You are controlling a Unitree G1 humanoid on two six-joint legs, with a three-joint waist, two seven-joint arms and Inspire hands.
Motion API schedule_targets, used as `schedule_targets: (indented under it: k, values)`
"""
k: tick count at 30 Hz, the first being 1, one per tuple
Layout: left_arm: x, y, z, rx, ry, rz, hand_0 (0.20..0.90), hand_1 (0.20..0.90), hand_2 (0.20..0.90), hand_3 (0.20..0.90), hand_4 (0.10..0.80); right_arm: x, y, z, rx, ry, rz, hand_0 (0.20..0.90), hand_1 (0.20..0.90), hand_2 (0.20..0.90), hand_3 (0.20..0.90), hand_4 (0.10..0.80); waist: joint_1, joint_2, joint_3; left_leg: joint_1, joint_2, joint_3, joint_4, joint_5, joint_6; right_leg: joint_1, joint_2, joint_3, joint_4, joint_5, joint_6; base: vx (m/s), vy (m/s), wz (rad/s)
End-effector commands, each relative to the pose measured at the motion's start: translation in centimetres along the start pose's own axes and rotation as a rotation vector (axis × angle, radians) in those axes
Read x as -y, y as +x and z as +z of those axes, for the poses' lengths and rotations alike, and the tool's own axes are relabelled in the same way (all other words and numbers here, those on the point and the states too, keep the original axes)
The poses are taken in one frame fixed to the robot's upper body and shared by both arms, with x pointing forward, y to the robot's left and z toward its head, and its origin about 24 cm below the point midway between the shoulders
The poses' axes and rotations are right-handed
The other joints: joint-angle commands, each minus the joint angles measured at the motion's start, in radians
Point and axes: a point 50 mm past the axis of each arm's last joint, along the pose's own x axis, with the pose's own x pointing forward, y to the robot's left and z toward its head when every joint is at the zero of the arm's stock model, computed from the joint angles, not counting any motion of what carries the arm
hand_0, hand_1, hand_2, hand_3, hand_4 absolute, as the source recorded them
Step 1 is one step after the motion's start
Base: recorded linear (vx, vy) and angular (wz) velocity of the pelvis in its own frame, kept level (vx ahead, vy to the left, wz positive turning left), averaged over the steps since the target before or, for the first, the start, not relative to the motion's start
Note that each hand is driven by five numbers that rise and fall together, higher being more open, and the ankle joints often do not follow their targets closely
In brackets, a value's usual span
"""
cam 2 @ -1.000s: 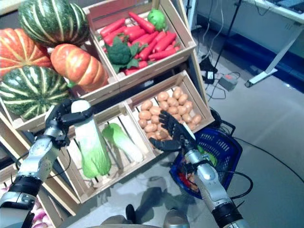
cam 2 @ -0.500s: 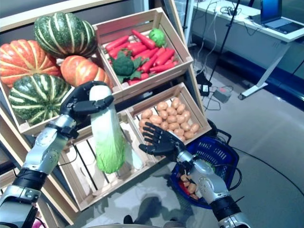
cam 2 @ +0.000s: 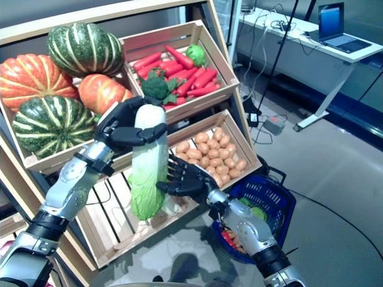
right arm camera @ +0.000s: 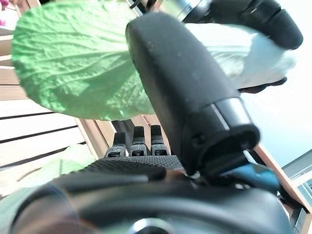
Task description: Put vegetables into the basket
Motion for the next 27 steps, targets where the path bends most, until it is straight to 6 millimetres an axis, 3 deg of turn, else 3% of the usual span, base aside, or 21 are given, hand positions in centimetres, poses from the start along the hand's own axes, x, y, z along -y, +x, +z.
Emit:
schedule_targets:
  k: [1,10,16,21,27]
  values:
    - [2.9,3.8,6.5,0.343,0.042,-0.163,0.3,0.3,0.3,0.3,0.4,-4.4,2.7,4.5,0.222,-0.026,0.186,0.9,0.9,0.9,0.9,0.8,-0.004,-0.008,-0.087,0.06,-0.04,0.022,0.002,-0.153,0.005,0.003,0.03,0.001,0.002,-0.05,-0.051,0.0,0.0,0.0]
    - [6.6,4.6,5.5,0.356,-0.17,-0.303,0.3,0.3,0.3,0.3,0.4,-5.6,4.2,4.5,0.211,-0.069,0.171,0.9,0.9,0.9,0.9,0.8,0.009,-0.023,-0.092,0.071,-0.043,0.008,0.002,-0.16,0.008,0.016,0.03,-0.001,0.002,-0.049,-0.05,0.007,-0.001,0.0]
    - [8.8,4.8,5.5,0.375,-0.344,-0.428,0.3,0.3,0.3,0.3,0.4,-6.6,5.0,3.9,0.177,0.099,0.289,0.9,0.9,0.9,0.9,0.8,0.017,-0.031,-0.097,0.075,-0.043,0.005,0.002,-0.164,0.009,0.021,0.03,-0.003,0.002,-0.048,-0.05,0.0,0.0,0.0]
    - [10.0,5.2,5.1,0.364,-0.542,-0.526,0.3,0.3,0.3,0.3,0.4,-8.6,4.9,5.9,0.287,0.19,0.562,0.9,0.9,0.9,0.9,0.8,0.025,-0.035,-0.103,0.078,-0.043,-0.002,0.002,-0.167,0.009,0.027,0.031,-0.007,0.002,-0.048,-0.05,0.0,0.0,0.0]
    - [10.2,5.5,3.5,0.356,-0.798,-0.546,0.3,0.3,0.3,0.3,0.4,-8.8,4.3,8.9,0.426,0.145,0.726,0.9,0.9,0.9,0.9,0.8,0.024,-0.039,-0.114,0.08,-0.044,-0.005,0.002,-0.175,0.01,0.027,0.031,-0.004,0.002,-0.05,-0.05,0.0,0.0,0.0]
